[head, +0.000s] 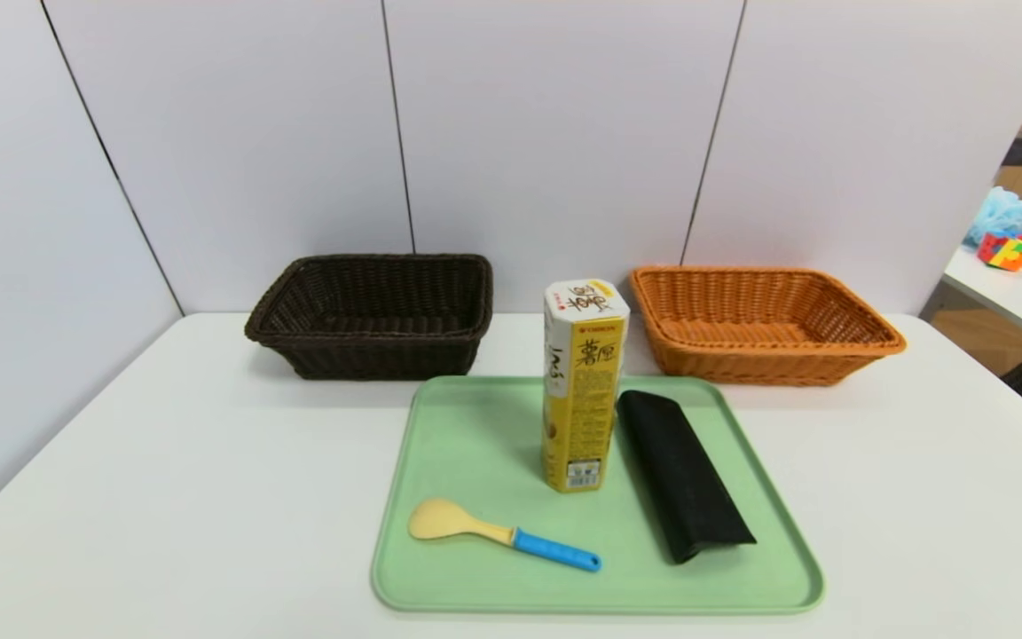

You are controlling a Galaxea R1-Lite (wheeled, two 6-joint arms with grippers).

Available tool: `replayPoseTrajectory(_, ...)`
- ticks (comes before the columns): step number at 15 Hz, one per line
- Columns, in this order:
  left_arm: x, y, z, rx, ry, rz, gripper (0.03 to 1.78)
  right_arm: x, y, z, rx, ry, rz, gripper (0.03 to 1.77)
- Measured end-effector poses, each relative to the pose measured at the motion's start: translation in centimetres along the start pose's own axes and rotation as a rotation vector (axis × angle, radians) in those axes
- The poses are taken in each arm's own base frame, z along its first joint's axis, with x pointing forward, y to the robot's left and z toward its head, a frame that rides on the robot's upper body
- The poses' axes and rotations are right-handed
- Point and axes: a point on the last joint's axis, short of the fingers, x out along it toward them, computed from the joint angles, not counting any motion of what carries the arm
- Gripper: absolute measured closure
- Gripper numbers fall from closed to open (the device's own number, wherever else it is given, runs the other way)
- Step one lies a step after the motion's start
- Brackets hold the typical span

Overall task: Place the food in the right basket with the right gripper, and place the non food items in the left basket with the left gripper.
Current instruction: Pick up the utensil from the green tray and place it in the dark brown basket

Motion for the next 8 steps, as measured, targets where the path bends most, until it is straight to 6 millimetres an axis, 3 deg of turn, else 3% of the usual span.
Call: replayPoseTrajectory(8, 0.0, 0.0, 0.01, -0.002, 0.0, 0.0, 0.12, 0.0, 0.0, 0.01, -0.003, -0.001, 0.002, 0.1)
